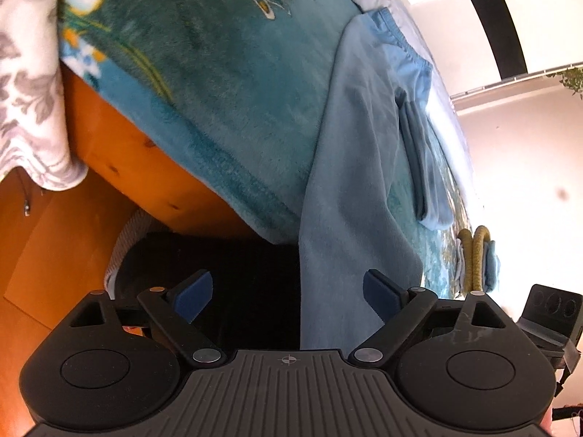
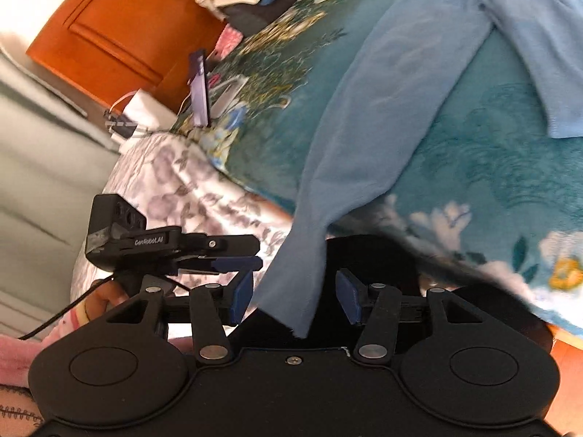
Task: Fold clothes
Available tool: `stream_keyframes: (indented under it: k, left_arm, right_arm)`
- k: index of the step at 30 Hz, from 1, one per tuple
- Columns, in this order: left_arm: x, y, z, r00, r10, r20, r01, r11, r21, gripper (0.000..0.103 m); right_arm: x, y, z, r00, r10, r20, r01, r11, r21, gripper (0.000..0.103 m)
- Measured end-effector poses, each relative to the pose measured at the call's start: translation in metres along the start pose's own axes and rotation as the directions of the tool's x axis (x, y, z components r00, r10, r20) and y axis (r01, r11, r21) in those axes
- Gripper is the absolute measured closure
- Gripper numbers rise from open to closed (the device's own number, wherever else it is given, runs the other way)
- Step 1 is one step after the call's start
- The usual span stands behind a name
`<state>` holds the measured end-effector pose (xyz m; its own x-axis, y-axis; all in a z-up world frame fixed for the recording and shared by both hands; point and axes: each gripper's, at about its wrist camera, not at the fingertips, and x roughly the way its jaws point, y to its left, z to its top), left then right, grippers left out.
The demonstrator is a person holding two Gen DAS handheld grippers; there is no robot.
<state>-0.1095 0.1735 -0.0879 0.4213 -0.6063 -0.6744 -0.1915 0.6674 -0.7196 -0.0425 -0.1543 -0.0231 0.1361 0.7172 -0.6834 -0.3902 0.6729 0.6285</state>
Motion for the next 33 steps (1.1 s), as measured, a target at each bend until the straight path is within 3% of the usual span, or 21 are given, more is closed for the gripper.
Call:
stream_keyframes:
  k: [5,10,14,18,19,23,26,30,33]
  left_arm:
    - [-0.006,0.003,-0.005,1.000,-0.008,0.017,0.009,1.000,-0.007,0.013]
    - [-0.011,0.007,-0.008,0.999,-0.015,0.028,0.016,1.000,-0.016,0.013]
    - [-0.013,0.008,-0.010,0.999,-0.026,0.037,0.026,0.999,-0.020,0.013]
    - [-0.014,0.010,-0.012,0.998,-0.033,0.044,0.034,0.999,-0.024,0.013]
    - [-0.015,0.010,-0.012,0.998,-0.034,0.046,0.035,0.999,-0.025,0.013]
    - [-0.018,0.012,-0.010,0.997,-0.041,0.062,0.043,0.999,-0.027,0.013]
    - [-0.021,0.012,-0.006,0.996,-0.048,0.077,0.050,0.998,-0.026,0.012]
    - [-0.021,0.009,0.001,0.995,-0.053,0.088,0.055,0.998,-0.018,0.012]
    - [-0.016,0.006,0.008,0.995,-0.054,0.083,0.056,0.998,-0.013,0.012]
  right_arm:
    - [0.008,0.004,0.000,0.999,-0.033,-0.026,0.033,0.999,-0.010,0.052]
    - [0.014,0.003,-0.004,0.998,-0.046,-0.048,0.047,0.999,0.011,0.064]
    - [0.021,0.004,-0.005,0.996,-0.054,-0.064,0.055,0.998,0.010,0.067]
    - [0.022,0.003,-0.004,0.997,-0.023,-0.068,0.024,0.999,0.021,0.094]
    - [0.023,0.003,-0.003,0.998,-0.012,-0.069,0.014,1.000,0.025,0.096]
    - [0.020,-0.002,0.002,0.997,0.070,-0.044,-0.065,0.993,0.096,0.098]
    - [0.015,-0.011,0.012,0.985,0.170,0.021,-0.171,0.965,0.200,0.098]
    - [0.006,-0.024,0.036,0.955,0.262,0.138,-0.292,0.909,0.296,0.098]
    - [-0.001,-0.034,0.061,0.918,0.316,0.237,-0.384,0.855,0.347,0.098]
